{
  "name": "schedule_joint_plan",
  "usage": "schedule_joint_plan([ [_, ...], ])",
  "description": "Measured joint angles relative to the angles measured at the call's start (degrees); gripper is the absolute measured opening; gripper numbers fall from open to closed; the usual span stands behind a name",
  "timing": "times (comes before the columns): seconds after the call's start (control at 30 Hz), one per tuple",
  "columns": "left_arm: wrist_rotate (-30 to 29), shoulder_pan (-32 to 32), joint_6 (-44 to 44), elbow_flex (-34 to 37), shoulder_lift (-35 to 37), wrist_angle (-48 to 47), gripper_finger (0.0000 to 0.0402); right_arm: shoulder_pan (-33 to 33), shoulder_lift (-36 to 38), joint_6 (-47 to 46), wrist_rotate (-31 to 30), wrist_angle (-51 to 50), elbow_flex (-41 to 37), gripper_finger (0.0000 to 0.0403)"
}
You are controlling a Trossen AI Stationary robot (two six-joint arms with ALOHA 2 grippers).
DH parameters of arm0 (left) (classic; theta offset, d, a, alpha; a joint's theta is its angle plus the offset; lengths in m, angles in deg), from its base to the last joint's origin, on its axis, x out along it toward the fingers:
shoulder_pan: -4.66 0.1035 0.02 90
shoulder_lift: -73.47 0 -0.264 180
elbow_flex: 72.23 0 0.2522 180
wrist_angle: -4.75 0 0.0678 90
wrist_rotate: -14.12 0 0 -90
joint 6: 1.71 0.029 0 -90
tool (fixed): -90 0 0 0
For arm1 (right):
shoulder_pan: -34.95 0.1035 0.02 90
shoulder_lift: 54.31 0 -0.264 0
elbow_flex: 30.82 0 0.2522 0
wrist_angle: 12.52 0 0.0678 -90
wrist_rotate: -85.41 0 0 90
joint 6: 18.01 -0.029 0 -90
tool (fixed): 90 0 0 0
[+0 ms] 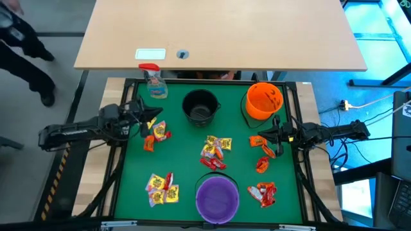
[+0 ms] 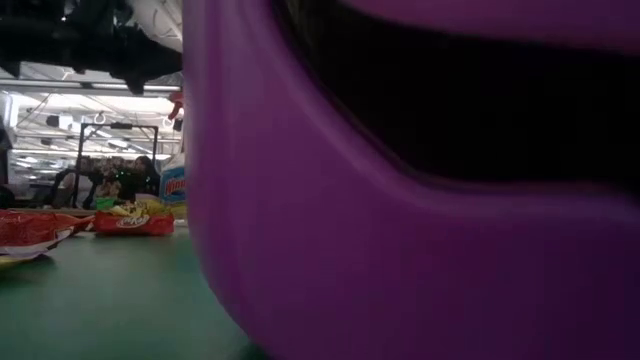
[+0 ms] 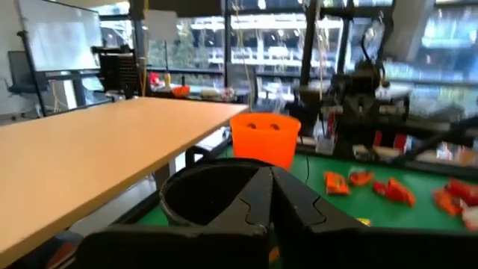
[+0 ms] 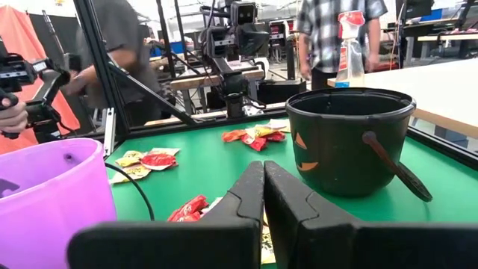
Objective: Sort candy
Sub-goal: Put the yellow candy into the violet bucket
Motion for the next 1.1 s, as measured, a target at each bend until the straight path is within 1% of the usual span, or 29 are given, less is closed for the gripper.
schedule_joint_plan([
  [0.1, 1.31, -0.39, 1.79, -3.03, -5.14, -1.64, 0.0002, 0.00, 0.00, -0.01, -0.01, -0.01, 0.02, 0.0012],
  [0.2, 1.81, -1.94, 2.97, -6.60, -10.61, -4.57, 0.0018, 0.00, 0.00, 0.01, -0.01, -0.01, 0.02, 0.0012],
  [0.4, 1.73, -7.28, 7.38, -13.83, -20.84, -8.70, 0.0083, -0.02, -0.01, 0.01, -0.01, -0.01, 0.02, 0.0012],
  [0.5, 0.74, -9.38, 7.73, -17.16, -24.79, -12.53, 0.0117, 0.00, -0.01, 0.01, -0.01, -0.01, 0.01, 0.0012],
  [0.63, -0.73, -11.97, 7.75, -19.94, -29.05, -16.63, 0.0146, 0.00, -0.01, 0.01, -0.01, -0.01, 0.00, 0.0012],
  [0.77, -1.22, -13.70, 7.75, -20.21, -31.66, -15.60, 0.0155, -0.02, -0.01, 0.01, -0.01, -0.01, 0.02, 0.0012],
  [0.9, -0.92, -15.75, 7.75, -20.24, -35.03, -14.78, 0.0156, 0.00, -0.01, 0.01, -0.01, -0.01, 0.02, 0.0012],
  [1.1, -1.31, -18.64, 9.54, -20.24, -40.97, -9.05, 0.0157, -0.02, 0.00, 0.01, 0.00, -0.01, 0.01, 0.0012],
])
